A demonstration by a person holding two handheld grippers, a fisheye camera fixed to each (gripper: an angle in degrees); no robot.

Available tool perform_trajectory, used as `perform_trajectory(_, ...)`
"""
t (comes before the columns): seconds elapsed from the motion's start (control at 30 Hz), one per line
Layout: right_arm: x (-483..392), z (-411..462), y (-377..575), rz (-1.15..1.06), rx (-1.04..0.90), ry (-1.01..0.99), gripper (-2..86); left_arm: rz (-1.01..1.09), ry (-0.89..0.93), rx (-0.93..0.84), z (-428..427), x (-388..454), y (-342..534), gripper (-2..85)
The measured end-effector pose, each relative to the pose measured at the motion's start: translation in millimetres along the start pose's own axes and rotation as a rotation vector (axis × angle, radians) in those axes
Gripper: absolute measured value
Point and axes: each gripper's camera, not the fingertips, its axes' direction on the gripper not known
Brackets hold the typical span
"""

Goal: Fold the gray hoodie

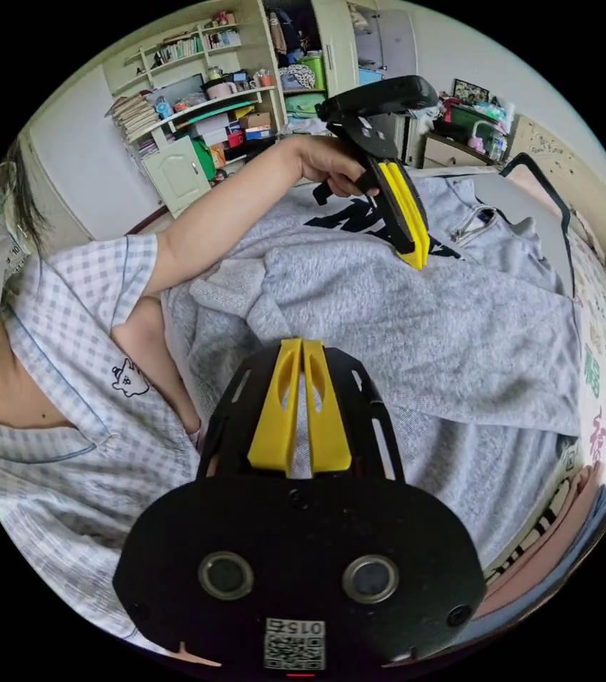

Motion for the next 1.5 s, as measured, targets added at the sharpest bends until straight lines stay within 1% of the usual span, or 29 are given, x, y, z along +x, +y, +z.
perform_trajectory(0.03, 5.0, -9.5, 8.5, 0.011, 0.028, -0.032, 1.7, -0.006, 0.011, -0.023, 2.1, -1.0, -2.1, 2.2)
perform_trajectory(0.1, 16.1, -30.4, 21.0, 0.04, 0.068, -0.018, 3.6, -0.007, 0.026, -0.001, -0.5, -1.5, -2.8, 1.9)
perform_trajectory(0.17, 30.2, -56.6, 35.4, 0.074, 0.115, 0.063, 4.8, -0.039, 0.028, 0.052, -7.2, -4.7, -4.2, 1.8)
perform_trajectory(0.23, 57.2, -89.4, 56.3, 0.137, 0.165, 0.216, 5.0, -0.157, -0.025, 0.153, -20.5, -13.7, -9.2, 1.9)
perform_trajectory(0.27, 65.9, -96.6, 61.3, 0.162, 0.173, 0.261, 5.0, -0.181, -0.042, 0.175, -23.3, -15.1, -10.8, 2.0)
perform_trajectory(0.33, 103.4, -120.8, 79.0, 0.256, 0.207, 0.414, 5.0, -0.235, -0.106, 0.244, -30.0, -16.3, -20.7, 2.5)
perform_trajectory(0.4, 132.6, -133.7, 87.8, 0.306, 0.236, 0.448, 5.1, -0.263, -0.172, 0.253, -30.3, -17.4, -34.9, 3.3)
perform_trajectory(0.47, 160.1, -141.3, 90.7, 0.318, 0.242, 0.417, 5.3, -0.309, -0.232, 0.227, -27.0, -24.4, -55.3, 4.6)
perform_trajectory(0.5, 178.1, -144.9, 91.3, 0.338, 0.25, 0.395, 5.6, -0.34, -0.254, 0.184, -22.5, -32.3, -72.7, 5.7)
perform_trajectory(0.57, 200.3, -145.4, 94.1, 0.361, 0.275, 0.369, 6.3, -0.392, -0.261, 0.147, -16.3, -44.8, -99.6, 7.2)
perform_trajectory(0.7, 222.8, -121.0, 120.0, 0.321, 0.391, 0.225, 7.7, -0.433, -0.235, 0.231, 0.3, -62.8, -152.0, 7.9)
perform_trajectory(0.77, 225.2, -110.0, 125.7, 0.302, 0.369, 0.136, 8.4, -0.454, -0.21, 0.25, 14.5, -74.6, -169.0, 7.8)
perform_trajectory(0.8, 220.8, -110.0, 117.9, 0.256, 0.316, 0.103, 9.3, -0.483, -0.197, 0.254, 25.6, -85.0, -178.2, 7.6)
perform_trajectory(0.87, 208.3, -104.9, 112.5, 0.218, 0.267, 0.177, 10.0, -0.54, -0.174, 0.233, 41.5, -101.4, -190.9, 7.3)
perform_trajectory(0.93, 193.5, -97.2, 107.2, 0.2, 0.219, 0.321, 10.2, -0.578, -0.168, 0.244, 52.8, -112.5, -202.2, 6.3)
perform_trajectory(1.0, 189.0, -96.0, 105.6, 0.205, 0.216, 0.375, 10.3, -0.581, -0.15, 0.249, 59.5, -115.6, -208.4, 4.5)
perform_trajectory(1.03, 188.4, -95.2, 106.2, 0.212, 0.212, 0.393, 10.1, -0.577, -0.127, 0.233, 65.2, -117.1, -212.6, 3.5)
perform_trajectory(1.17, 184.7, -96.3, 109.1, 0.197, 0.222, 0.396, 8.6, -0.546, -0.153, 0.211, 69.0, -111.8, -218.2, 2.2)
perform_trajectory(1.23, 181.3, -89.8, 106.8, 0.191, 0.185, 0.448, 8.6, -0.565, -0.139, 0.238, 65.3, -109.8, -216.2, 2.0)
perform_trajectory(1.3, 180.7, -83.2, 102.9, 0.183, 0.16, 0.451, 8.7, -0.565, -0.145, 0.259, 61.4, -105.4, -216.3, 1.9)
perform_trajectory(1.4, 185.4, -68.5, 93.6, 0.226, 0.092, 0.514, 9.5, -0.551, -0.172, 0.281, 55.0, -95.7, -223.0, 1.7)
perform_trajectory(1.5, 191.9, -55.8, 87.6, 0.279, 0.037, 0.573, 8.0, -0.541, -0.209, 0.299, 51.7, -84.4, -236.0, 1.6)
